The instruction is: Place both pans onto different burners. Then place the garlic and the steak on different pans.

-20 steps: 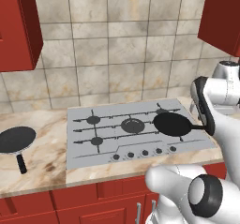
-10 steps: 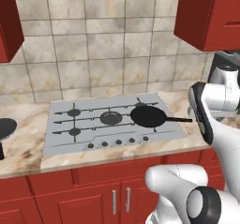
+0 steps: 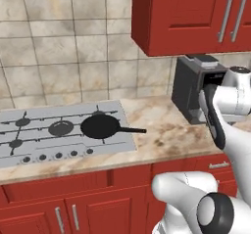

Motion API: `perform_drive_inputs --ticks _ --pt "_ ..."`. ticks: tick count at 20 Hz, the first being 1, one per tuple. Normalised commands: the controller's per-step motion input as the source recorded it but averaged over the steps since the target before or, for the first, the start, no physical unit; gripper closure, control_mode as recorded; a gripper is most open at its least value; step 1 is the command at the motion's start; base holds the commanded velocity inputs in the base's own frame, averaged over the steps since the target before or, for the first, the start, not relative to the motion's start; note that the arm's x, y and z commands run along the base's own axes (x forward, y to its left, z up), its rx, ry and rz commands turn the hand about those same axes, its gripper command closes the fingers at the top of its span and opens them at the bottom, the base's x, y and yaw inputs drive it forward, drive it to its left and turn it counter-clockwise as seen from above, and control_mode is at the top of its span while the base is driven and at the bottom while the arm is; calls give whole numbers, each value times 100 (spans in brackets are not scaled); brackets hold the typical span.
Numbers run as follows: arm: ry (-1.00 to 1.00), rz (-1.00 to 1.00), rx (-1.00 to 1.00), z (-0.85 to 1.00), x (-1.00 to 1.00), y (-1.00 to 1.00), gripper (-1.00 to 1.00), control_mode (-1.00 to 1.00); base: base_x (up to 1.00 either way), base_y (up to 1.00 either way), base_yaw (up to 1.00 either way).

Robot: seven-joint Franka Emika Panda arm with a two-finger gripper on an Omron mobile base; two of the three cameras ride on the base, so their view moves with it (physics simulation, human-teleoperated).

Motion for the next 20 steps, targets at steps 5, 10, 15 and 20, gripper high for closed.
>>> perform_drive_inputs --ticks 5,10,15,20 --pt "0 0 0 0 0 0 -100 100 1 -50 0" --pt "0 0 0 0 0 0 -100 100 11 -40 0" --pt "0 0 0 0 0 0 -100 100 21 -40 0" --pt "0 0 0 0 0 0 -100 100 38 -33 0"
